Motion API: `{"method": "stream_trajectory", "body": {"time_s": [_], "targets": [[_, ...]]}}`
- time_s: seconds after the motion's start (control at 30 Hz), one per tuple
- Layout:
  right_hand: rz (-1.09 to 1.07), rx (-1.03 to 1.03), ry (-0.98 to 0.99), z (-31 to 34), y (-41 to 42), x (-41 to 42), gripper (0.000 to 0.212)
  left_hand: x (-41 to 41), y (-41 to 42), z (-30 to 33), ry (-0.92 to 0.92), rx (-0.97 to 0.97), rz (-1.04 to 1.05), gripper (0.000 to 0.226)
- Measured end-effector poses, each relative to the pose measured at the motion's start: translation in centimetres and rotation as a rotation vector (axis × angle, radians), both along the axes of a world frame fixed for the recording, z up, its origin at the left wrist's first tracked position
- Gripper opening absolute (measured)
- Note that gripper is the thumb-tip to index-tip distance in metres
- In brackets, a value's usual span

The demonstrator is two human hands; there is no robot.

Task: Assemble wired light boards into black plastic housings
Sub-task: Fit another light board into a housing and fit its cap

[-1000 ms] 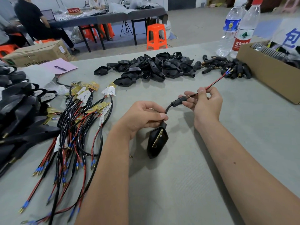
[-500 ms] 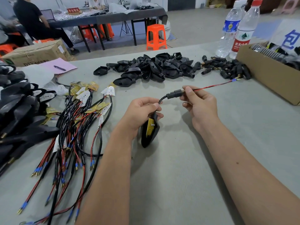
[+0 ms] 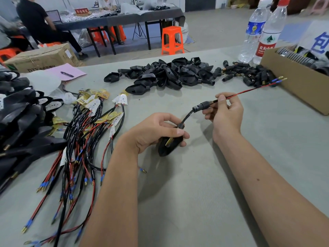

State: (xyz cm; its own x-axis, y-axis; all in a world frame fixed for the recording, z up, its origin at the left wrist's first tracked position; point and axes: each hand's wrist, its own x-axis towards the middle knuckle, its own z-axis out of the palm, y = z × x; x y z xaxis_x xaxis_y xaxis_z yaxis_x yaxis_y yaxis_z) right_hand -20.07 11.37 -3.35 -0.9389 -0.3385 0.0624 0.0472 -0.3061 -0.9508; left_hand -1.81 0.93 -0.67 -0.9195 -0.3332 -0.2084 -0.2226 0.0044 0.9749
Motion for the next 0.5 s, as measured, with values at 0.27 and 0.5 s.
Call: {"method": "stream_trajectory", "body": {"time_s": [0.27, 0.5], "targets": [[0.218, -0.208, -0.268, 0.0, 0.1, -0.7, 0.003, -1.3, -0.2, -0.8, 0.036, -0.137, 0.391, 0.024], [0.174, -0.112, -0.210, -0.1, 0.2, -0.6, 0.014, -2.0, -0.2, -1.3, 0.120, -0.336, 0.631, 0.013]]}}
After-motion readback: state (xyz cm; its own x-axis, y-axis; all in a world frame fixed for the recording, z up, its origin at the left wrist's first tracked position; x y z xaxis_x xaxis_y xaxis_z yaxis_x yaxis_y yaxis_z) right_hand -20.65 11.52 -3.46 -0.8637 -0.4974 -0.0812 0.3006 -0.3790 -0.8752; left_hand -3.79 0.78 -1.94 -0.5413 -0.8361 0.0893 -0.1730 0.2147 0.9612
